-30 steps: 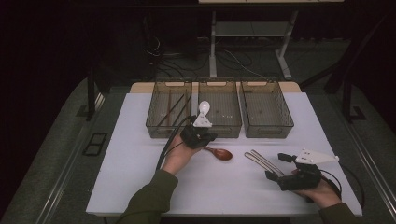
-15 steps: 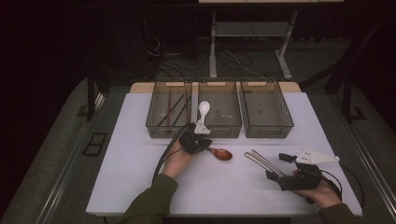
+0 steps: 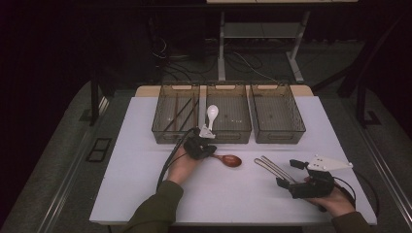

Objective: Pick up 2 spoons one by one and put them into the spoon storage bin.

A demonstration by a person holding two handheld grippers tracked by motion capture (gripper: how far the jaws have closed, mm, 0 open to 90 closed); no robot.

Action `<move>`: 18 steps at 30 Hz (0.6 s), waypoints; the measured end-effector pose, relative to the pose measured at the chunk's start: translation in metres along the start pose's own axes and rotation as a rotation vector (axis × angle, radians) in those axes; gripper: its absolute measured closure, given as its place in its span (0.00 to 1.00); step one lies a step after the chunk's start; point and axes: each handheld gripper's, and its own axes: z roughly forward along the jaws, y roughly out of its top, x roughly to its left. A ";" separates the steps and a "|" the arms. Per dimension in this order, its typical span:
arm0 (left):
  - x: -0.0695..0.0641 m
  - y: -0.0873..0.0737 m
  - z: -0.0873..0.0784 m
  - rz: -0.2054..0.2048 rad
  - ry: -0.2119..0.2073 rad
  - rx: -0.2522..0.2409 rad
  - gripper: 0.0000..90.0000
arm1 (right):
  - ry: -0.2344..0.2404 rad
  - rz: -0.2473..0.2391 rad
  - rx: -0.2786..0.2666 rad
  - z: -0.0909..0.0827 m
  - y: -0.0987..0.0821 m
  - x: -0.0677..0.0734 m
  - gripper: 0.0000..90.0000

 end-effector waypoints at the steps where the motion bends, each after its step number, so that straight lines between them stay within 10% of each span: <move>1: 0.000 -0.001 -0.002 0.001 -0.002 0.005 0.99 | 0.001 -0.001 0.000 0.000 0.000 0.000 0.13; 18: -0.009 -0.019 -0.027 0.015 -0.104 0.045 0.99 | -0.001 -0.001 0.000 0.000 0.000 -0.001 0.13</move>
